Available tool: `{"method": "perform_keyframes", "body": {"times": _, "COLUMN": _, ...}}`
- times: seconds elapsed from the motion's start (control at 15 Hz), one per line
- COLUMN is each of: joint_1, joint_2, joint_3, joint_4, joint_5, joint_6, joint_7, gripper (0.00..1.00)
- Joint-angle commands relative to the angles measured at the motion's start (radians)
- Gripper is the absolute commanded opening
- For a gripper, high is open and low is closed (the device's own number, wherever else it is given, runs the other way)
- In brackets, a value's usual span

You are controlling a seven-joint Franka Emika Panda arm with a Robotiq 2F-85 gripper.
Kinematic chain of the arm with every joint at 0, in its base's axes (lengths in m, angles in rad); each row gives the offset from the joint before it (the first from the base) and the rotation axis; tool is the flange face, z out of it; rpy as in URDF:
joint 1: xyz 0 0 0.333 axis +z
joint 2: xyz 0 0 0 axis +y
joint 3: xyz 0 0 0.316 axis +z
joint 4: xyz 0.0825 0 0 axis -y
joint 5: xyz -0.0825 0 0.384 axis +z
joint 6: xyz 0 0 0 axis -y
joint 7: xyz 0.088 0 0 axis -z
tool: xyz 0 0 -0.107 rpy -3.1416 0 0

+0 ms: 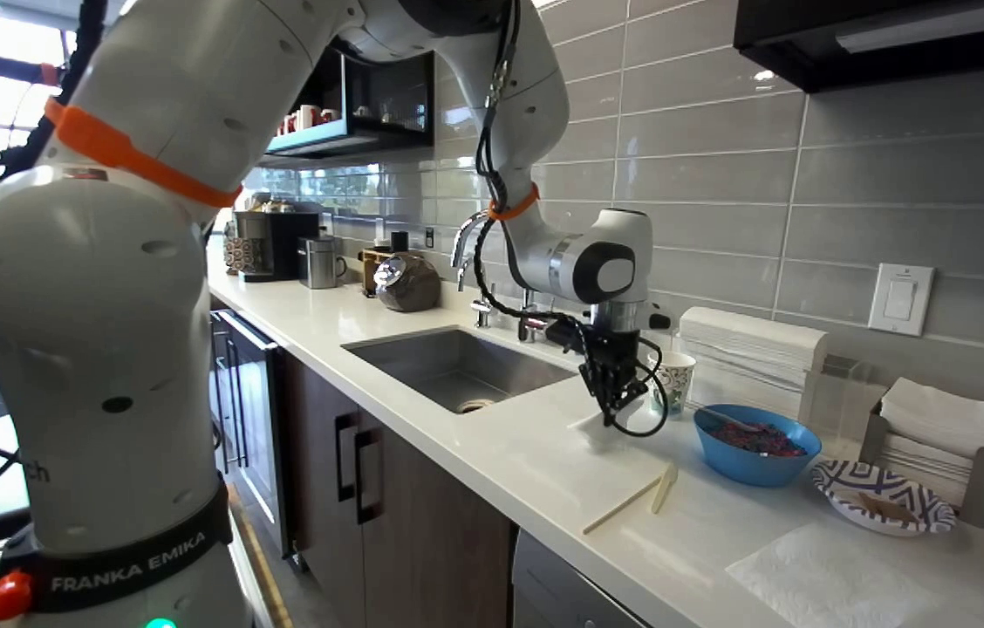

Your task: Put the tissue paper into the coffee cup

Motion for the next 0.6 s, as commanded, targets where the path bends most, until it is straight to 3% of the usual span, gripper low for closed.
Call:
{"method": "perform_keyframes", "body": {"times": 0.0, "joint_1": 0.022, "joint_2": -0.125, "joint_3": -0.01, "joint_4": -0.025, "joint_5": -0.007, "joint_6": -0.063, "joint_7": 0.071, "gripper": 0.0}}
{"method": "perform_keyframes", "body": {"times": 0.33, "joint_1": 0.011, "joint_2": -0.255, "joint_3": -0.001, "joint_4": -0.002, "joint_5": 0.015, "joint_6": -0.099, "joint_7": 0.103, "gripper": 0.0}}
{"method": "perform_keyframes", "body": {"times": 0.53, "joint_1": 0.003, "joint_2": -0.279, "joint_3": 0.005, "joint_4": 0.031, "joint_5": 0.031, "joint_6": -0.044, "joint_7": 0.081, "gripper": 0.0}}
